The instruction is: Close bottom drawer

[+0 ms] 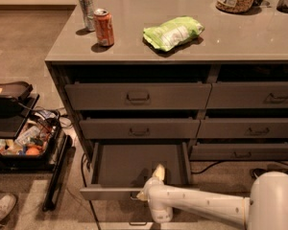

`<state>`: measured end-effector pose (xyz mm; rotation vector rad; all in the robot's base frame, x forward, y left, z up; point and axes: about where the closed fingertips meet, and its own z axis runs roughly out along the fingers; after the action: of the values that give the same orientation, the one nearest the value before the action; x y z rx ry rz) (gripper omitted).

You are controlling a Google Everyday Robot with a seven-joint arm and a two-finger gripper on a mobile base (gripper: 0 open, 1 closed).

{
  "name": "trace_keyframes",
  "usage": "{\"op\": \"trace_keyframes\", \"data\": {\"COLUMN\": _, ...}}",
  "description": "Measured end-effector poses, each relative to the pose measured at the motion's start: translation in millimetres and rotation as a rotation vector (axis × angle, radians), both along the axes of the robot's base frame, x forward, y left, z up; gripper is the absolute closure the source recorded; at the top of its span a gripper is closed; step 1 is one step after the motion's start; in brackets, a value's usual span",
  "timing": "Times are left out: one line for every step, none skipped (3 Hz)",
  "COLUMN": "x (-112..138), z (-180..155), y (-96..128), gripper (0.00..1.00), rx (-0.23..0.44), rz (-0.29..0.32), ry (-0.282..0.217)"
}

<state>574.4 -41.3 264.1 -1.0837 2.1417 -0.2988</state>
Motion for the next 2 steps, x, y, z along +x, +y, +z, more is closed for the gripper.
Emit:
{"op": "trace_keyframes", "data": {"x": 14.4, "z": -37.9, "y": -16.1, "gripper": 0.00, "rx": -0.118, "rz": 0.079, "ry": 0.104}}
{"op": "trace_keyframes", "data": {"x": -0.7, "z": -57.7, "y": -22.0, "gripper": 0.00, "rx": -0.148, "rz": 0.086, "ry": 0.177}}
